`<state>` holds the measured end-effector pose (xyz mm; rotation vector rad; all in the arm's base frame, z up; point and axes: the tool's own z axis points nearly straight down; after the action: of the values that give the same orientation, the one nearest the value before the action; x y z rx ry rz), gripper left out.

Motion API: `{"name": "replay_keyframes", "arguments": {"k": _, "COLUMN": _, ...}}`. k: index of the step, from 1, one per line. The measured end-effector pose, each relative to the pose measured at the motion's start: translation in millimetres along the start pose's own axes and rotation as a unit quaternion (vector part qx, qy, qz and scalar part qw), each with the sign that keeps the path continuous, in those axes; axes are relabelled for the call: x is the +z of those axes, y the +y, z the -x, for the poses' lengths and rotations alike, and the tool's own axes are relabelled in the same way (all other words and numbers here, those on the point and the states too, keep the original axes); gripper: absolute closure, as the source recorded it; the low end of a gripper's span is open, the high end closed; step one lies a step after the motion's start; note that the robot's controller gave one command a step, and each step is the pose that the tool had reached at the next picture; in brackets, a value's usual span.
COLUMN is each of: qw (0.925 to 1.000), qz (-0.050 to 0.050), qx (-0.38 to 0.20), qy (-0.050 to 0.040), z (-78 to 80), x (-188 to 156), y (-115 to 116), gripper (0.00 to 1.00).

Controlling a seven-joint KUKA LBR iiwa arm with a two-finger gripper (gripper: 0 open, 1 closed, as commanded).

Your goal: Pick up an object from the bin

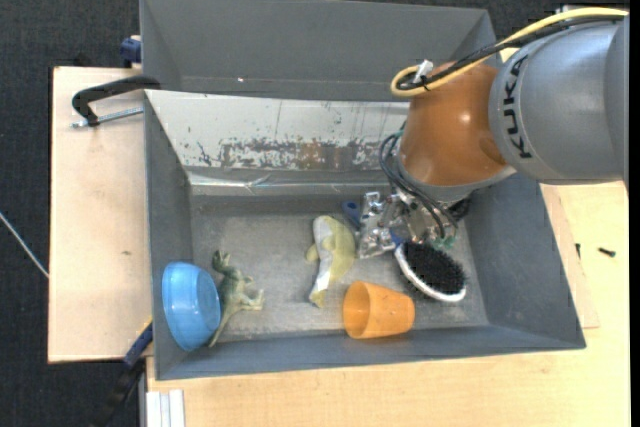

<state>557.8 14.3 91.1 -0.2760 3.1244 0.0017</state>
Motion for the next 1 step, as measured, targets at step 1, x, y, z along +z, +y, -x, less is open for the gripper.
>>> {"name": "replay_keyframes", "arguments": {"k": 1, "qw": 1.0000, "qz": 0.000, "qx": 0.000, "qy": 0.0004, "z": -0.2, "x": 0.1, "y": 0.0, "gripper": 0.00}}
